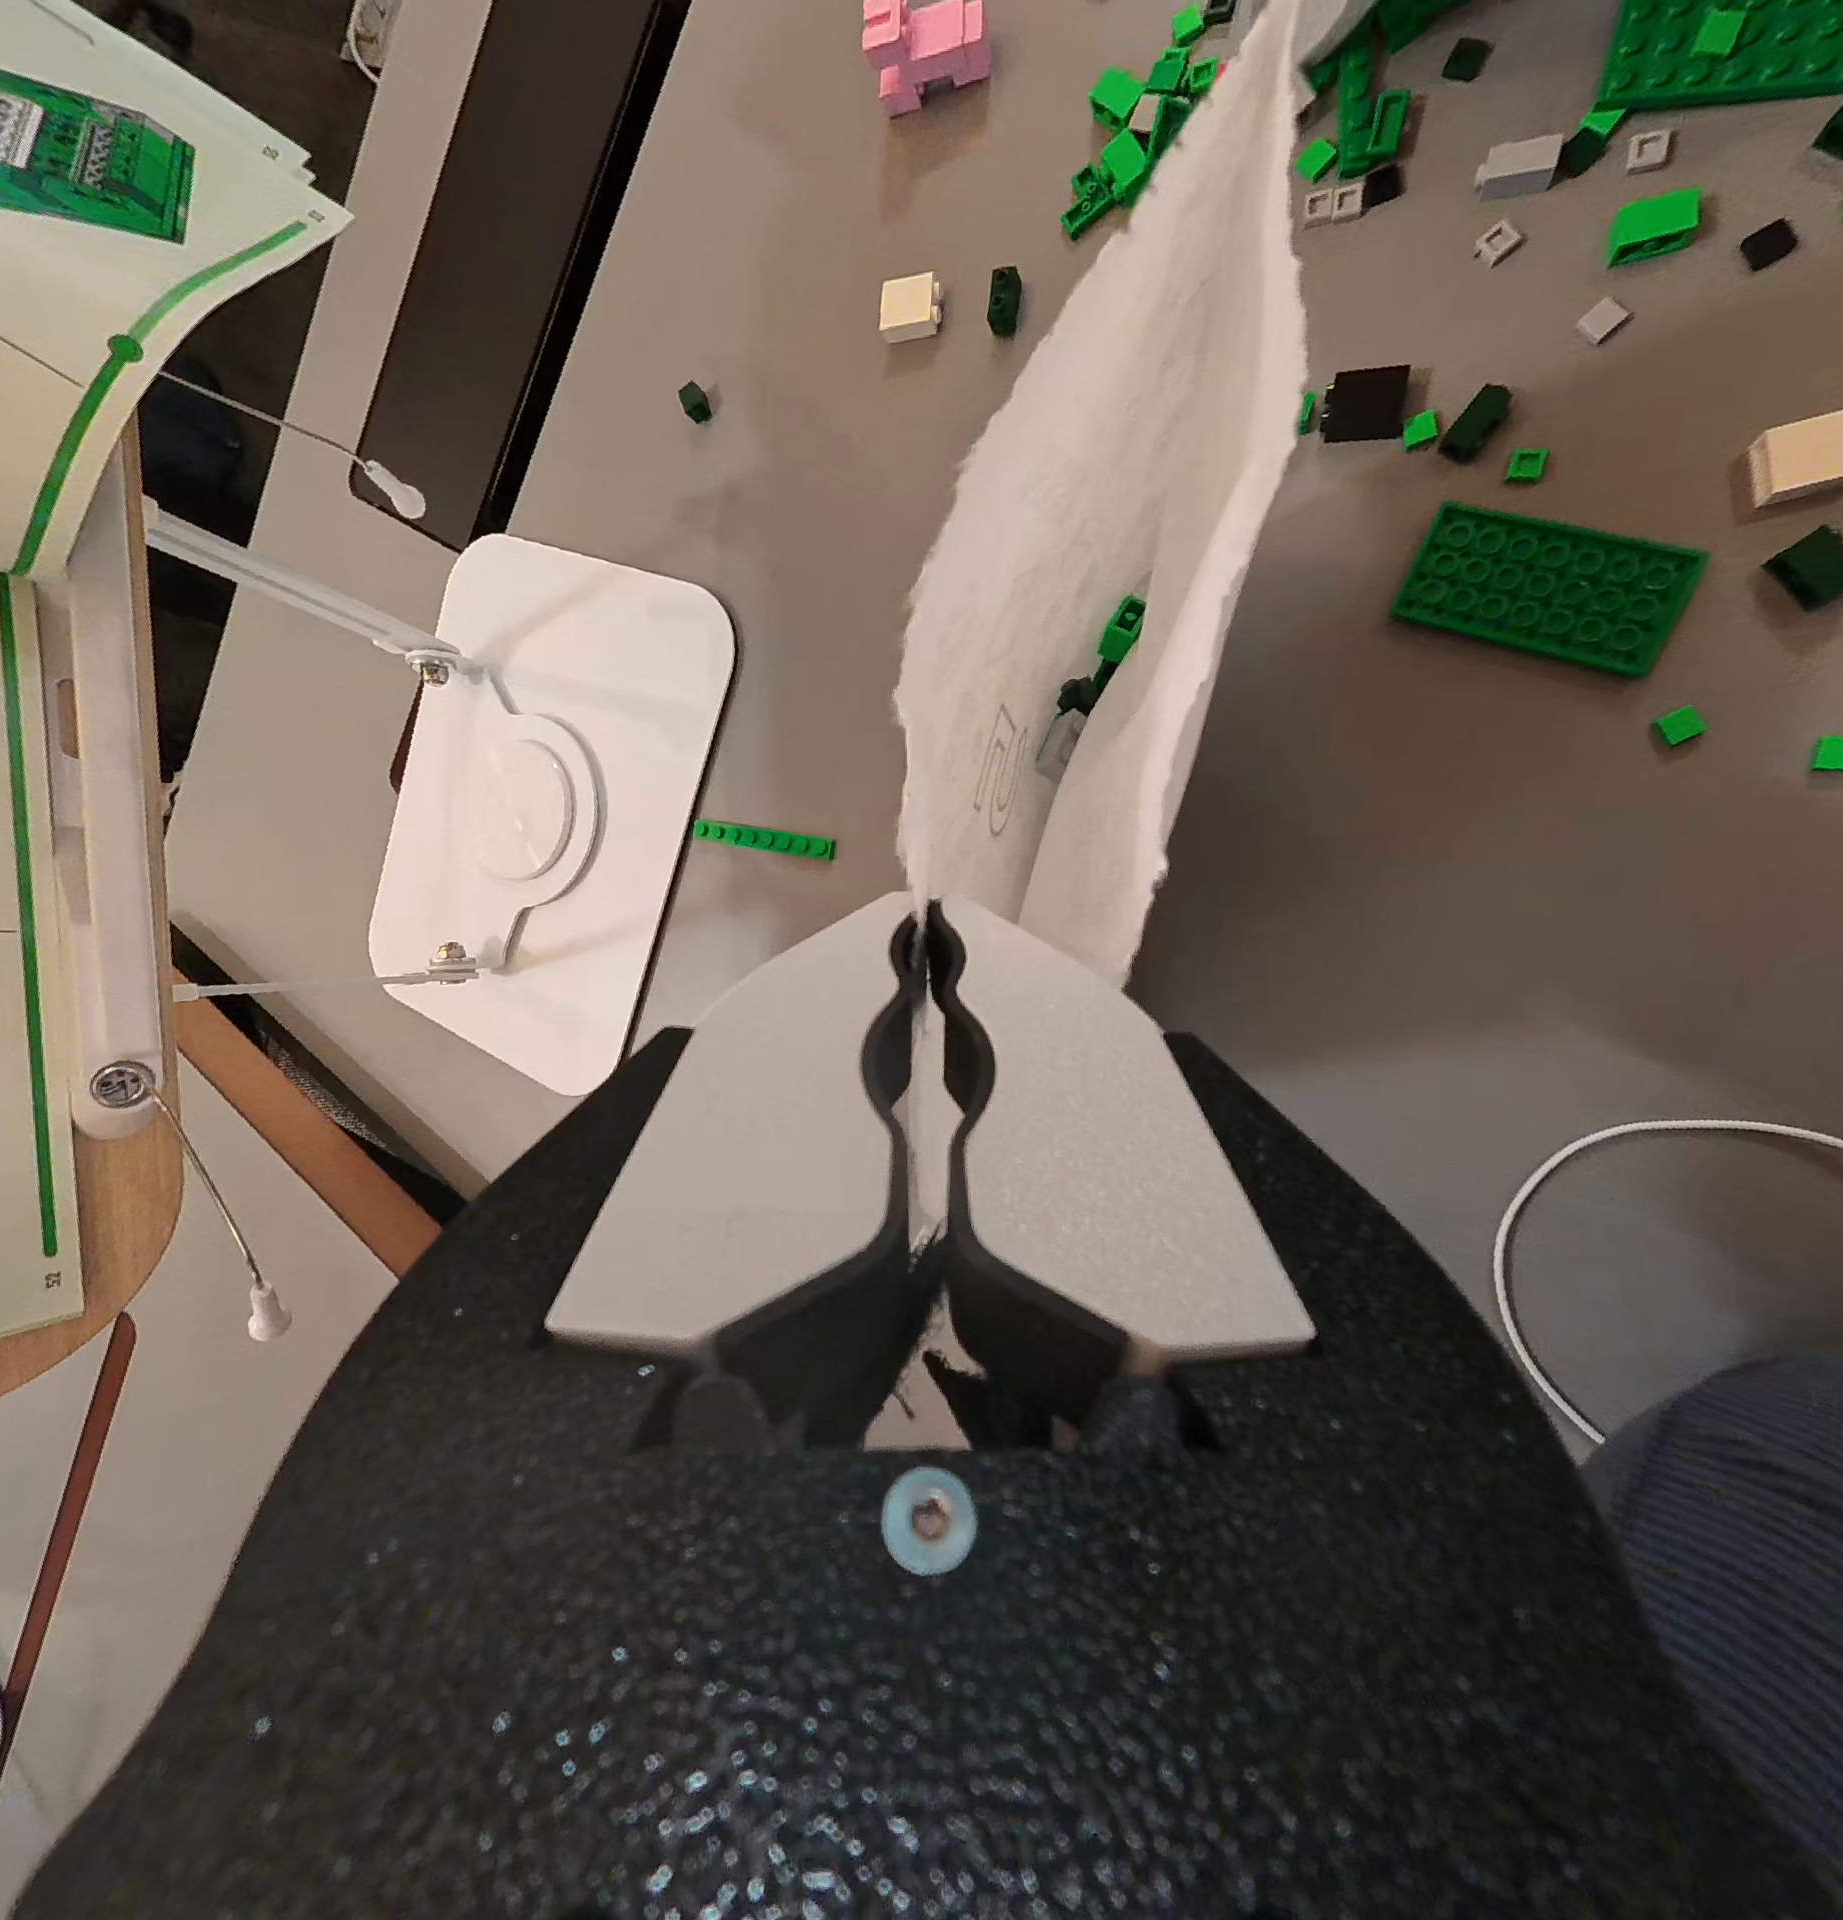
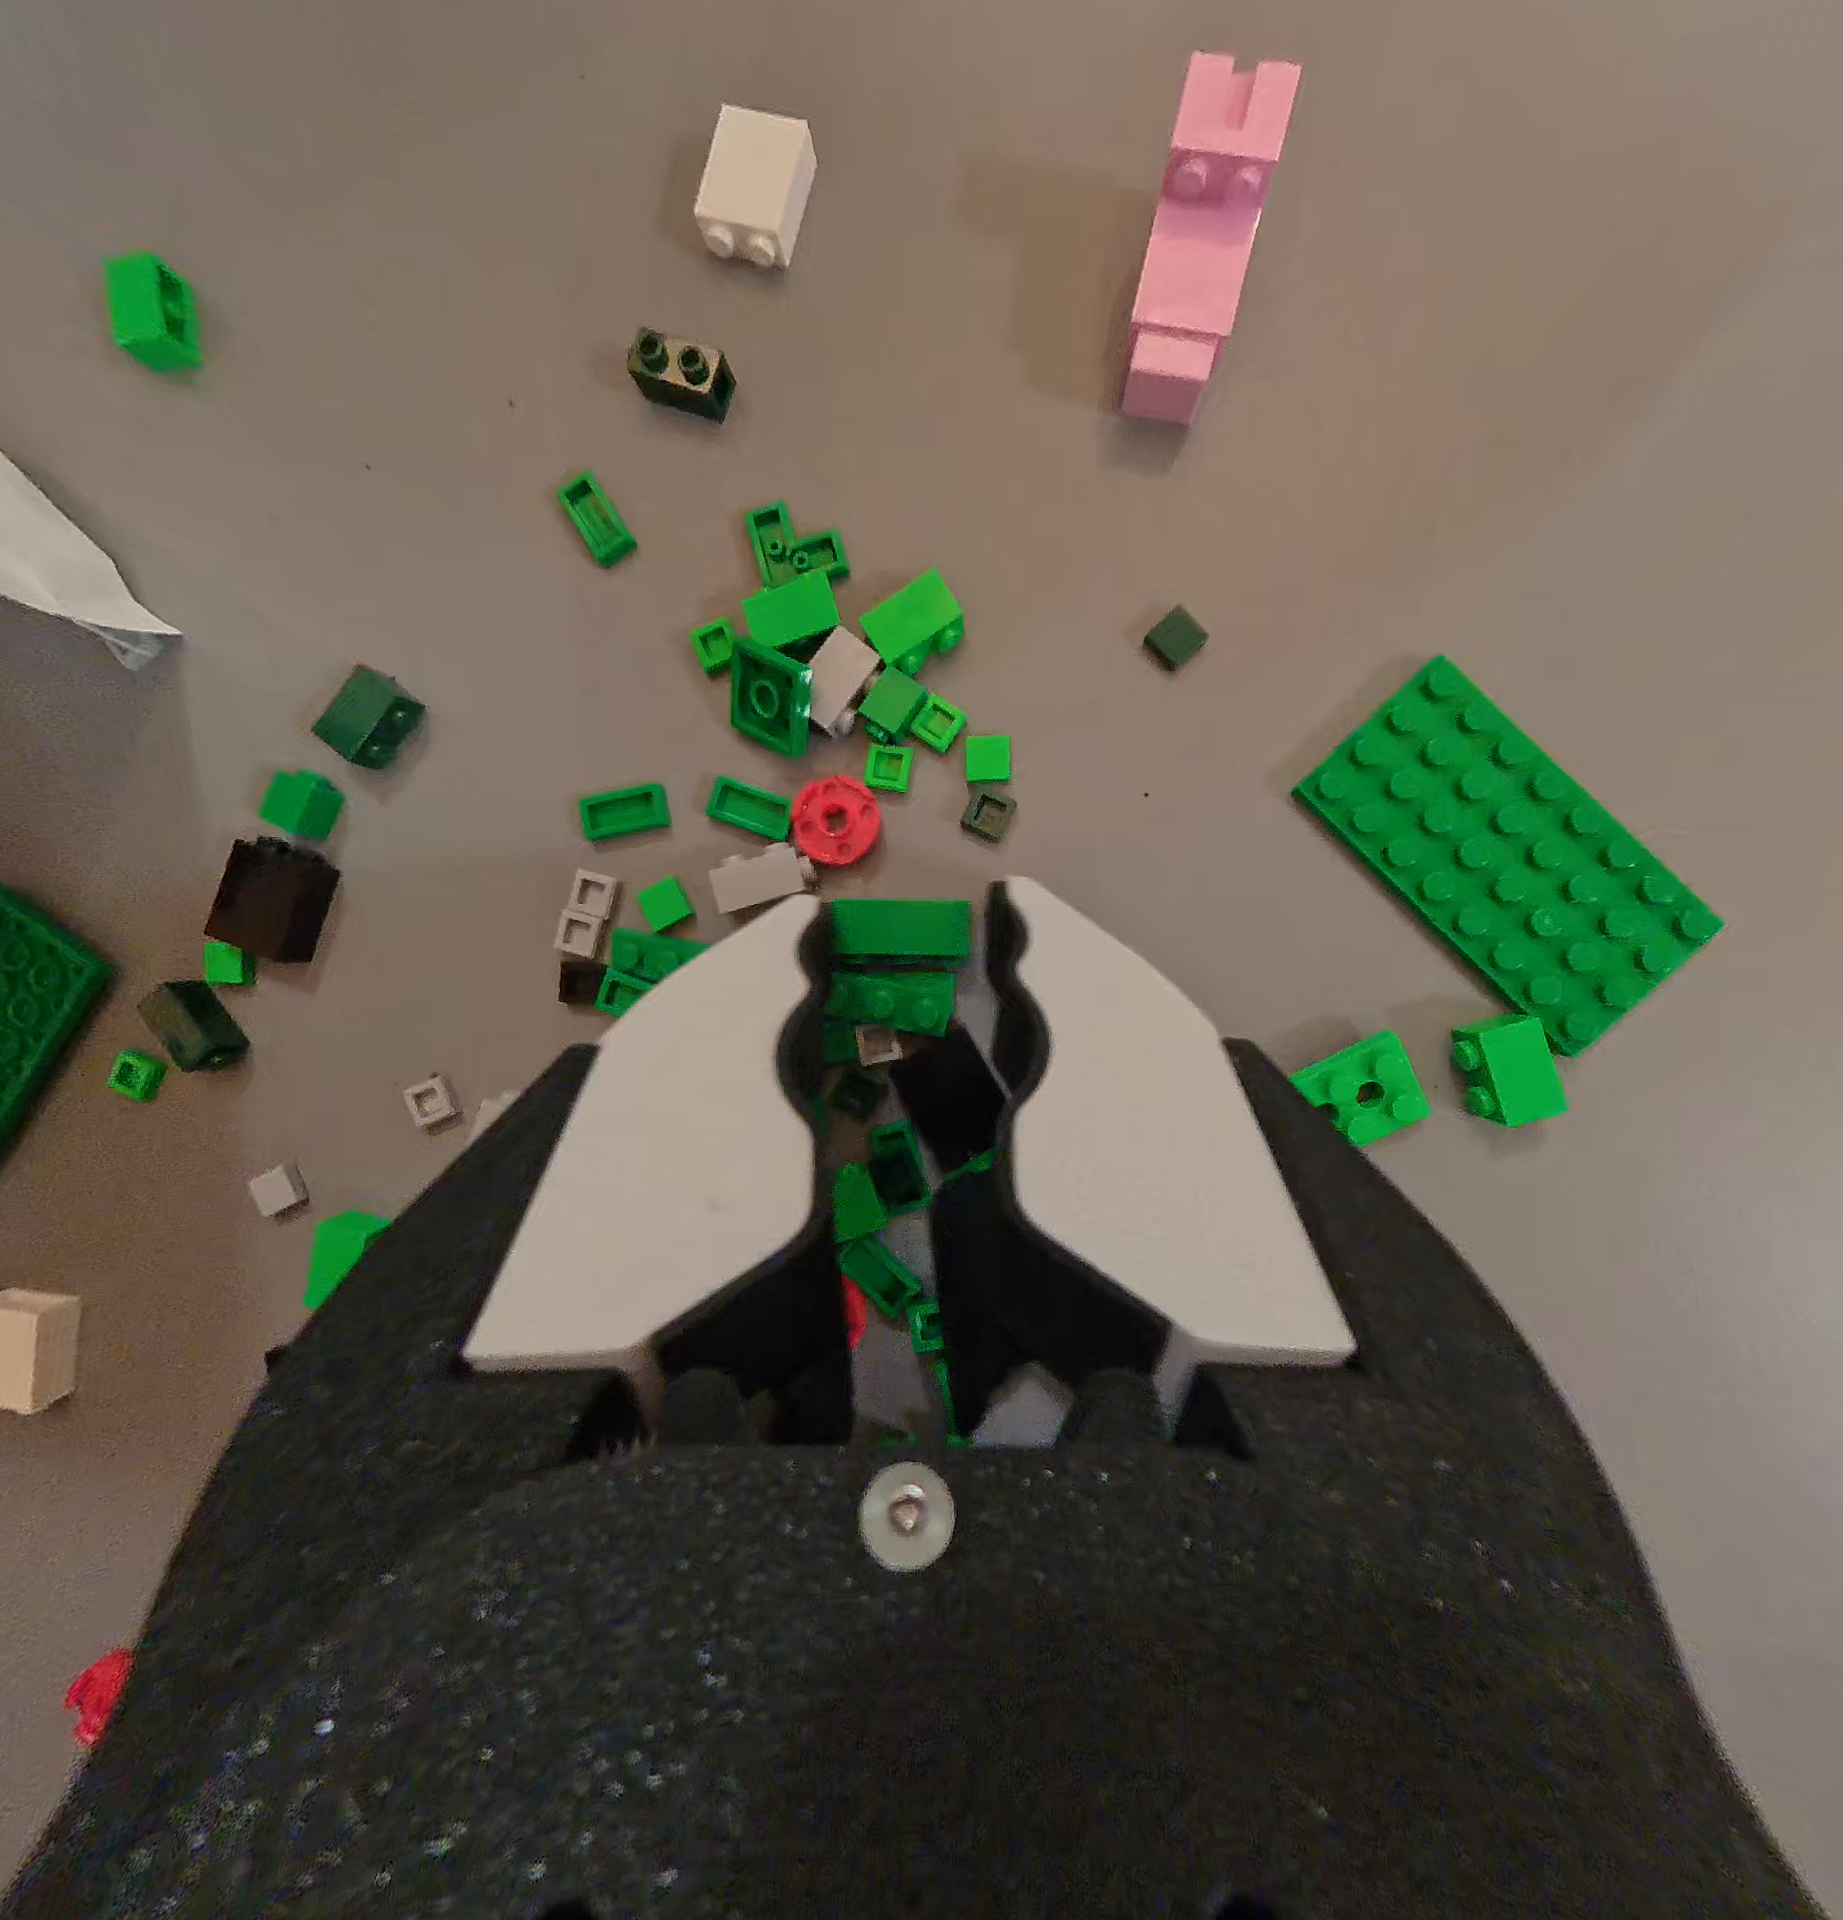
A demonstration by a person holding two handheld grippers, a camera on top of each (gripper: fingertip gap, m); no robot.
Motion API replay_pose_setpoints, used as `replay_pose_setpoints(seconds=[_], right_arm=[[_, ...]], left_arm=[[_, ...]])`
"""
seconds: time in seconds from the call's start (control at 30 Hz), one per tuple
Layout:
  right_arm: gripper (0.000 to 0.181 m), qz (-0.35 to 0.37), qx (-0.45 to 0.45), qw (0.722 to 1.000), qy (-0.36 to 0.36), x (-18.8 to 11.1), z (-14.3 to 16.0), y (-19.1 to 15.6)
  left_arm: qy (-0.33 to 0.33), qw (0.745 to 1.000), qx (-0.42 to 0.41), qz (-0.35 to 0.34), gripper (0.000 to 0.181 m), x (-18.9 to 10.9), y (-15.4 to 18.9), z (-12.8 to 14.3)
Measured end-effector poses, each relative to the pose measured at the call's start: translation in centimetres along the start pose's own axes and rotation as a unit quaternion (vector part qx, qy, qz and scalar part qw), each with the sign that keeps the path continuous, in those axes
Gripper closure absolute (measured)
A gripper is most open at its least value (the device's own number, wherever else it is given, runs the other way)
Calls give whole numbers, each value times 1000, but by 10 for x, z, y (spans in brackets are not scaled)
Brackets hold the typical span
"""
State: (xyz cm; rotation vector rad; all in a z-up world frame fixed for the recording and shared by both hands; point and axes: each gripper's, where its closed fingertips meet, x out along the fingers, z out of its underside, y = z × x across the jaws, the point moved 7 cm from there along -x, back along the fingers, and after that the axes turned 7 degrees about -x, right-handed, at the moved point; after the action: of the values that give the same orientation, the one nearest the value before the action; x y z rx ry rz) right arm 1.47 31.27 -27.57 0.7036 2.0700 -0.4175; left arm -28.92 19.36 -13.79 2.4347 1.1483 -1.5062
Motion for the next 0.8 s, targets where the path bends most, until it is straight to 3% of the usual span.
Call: replay_pose_setpoints(seconds=[0.13,0.23,0.3,0.37,0.43,0.5,0.63,0.8], right_arm=[[157,8,-38,999,22,-8,-4,-4],[156,19,-132,985,111,-32,-20,-26],[157,32,-240,950,197,-58,-35,-57],[157,51,-357,893,267,-84,-49,-96],[156,71,-418,850,314,-104,-67,-130],[156,55,-440,824,352,-117,-86,-159],[156,51,-480,797,364,-113,-116,-195],[156,63,-494,803,327,-94,-132,-201]], left_arm=[[2,1000,0,3,181,0,0,0],[3,1000,0,5,181,1,0,0],[2,1000,2,7,181,1,1,-1],[2,1000,3,10,181,2,2,-2],[0,1000,4,13,181,3,3,-3],[-2,1000,5,14,181,4,4,-4],[-3,1000,6,13,181,4,4,-5],[7,1000,12,8,181,2,4,-7]])
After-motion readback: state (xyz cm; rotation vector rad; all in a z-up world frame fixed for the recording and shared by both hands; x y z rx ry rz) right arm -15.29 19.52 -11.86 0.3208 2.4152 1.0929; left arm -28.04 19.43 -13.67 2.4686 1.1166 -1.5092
